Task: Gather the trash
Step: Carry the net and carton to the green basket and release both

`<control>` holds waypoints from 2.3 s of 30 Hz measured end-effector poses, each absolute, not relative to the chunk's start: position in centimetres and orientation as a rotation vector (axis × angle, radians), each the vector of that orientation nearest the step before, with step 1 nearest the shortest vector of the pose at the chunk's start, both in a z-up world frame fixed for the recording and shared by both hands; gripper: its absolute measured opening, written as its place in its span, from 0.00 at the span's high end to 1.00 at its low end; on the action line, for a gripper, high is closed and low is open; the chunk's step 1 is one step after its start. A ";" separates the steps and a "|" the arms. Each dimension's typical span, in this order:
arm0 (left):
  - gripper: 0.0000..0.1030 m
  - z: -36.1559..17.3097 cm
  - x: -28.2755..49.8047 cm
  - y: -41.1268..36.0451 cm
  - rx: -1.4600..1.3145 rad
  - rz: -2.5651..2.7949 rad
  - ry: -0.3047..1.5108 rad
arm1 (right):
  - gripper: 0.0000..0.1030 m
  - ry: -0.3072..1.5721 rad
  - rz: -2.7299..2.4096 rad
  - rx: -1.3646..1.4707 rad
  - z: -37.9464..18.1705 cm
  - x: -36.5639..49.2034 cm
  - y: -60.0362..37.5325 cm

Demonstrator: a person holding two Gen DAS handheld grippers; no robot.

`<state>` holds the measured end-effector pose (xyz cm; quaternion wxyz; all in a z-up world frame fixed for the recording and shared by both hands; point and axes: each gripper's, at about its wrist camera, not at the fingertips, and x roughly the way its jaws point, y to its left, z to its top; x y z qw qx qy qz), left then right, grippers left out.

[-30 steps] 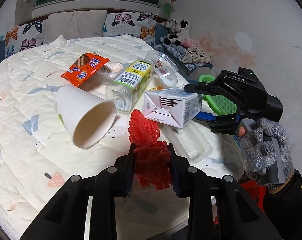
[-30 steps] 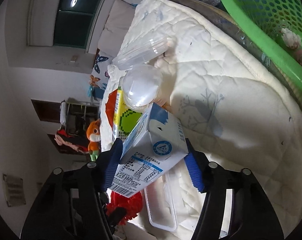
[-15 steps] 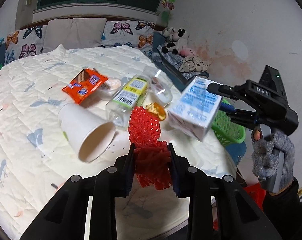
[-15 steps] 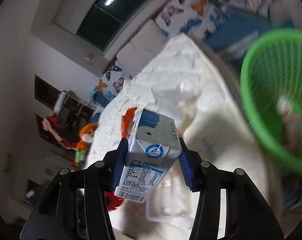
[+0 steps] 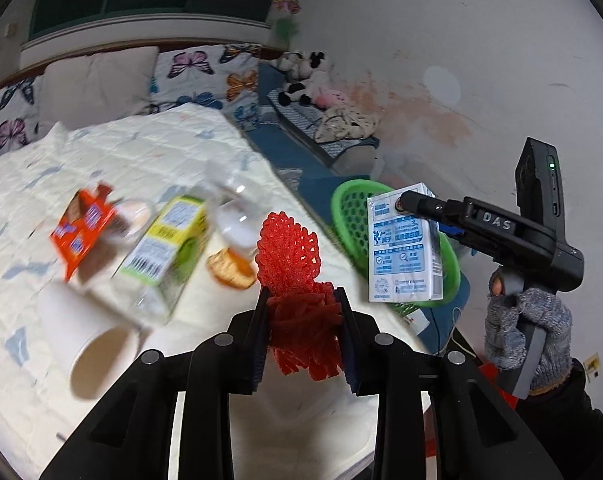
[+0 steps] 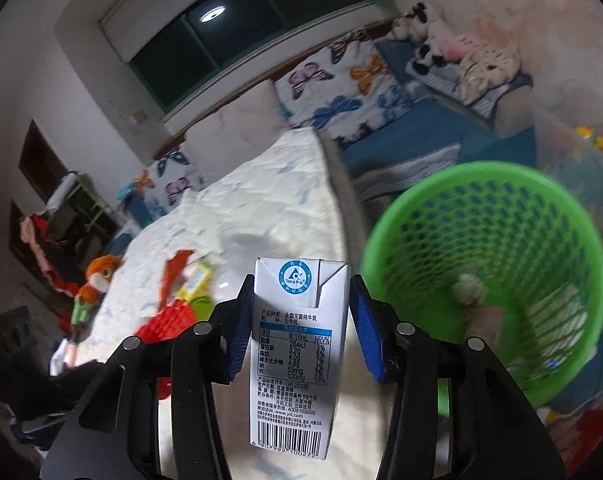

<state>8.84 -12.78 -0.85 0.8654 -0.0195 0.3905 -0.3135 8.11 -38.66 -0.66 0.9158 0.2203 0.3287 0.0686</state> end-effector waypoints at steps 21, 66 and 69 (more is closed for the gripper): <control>0.71 0.4 13.5 -25.0 0.087 -0.795 0.810 | 0.47 0.689 -0.137 0.369 -4.3 8.8 -48.3; 0.42 -0.6 11.5 -16.2 0.028 -0.528 0.742 | 0.11 0.650 0.064 0.303 -2.7 2.8 -39.0; 0.42 -0.5 11.0 -12.9 0.023 -0.437 0.718 | 0.10 0.666 0.123 0.276 -2.8 2.8 -36.7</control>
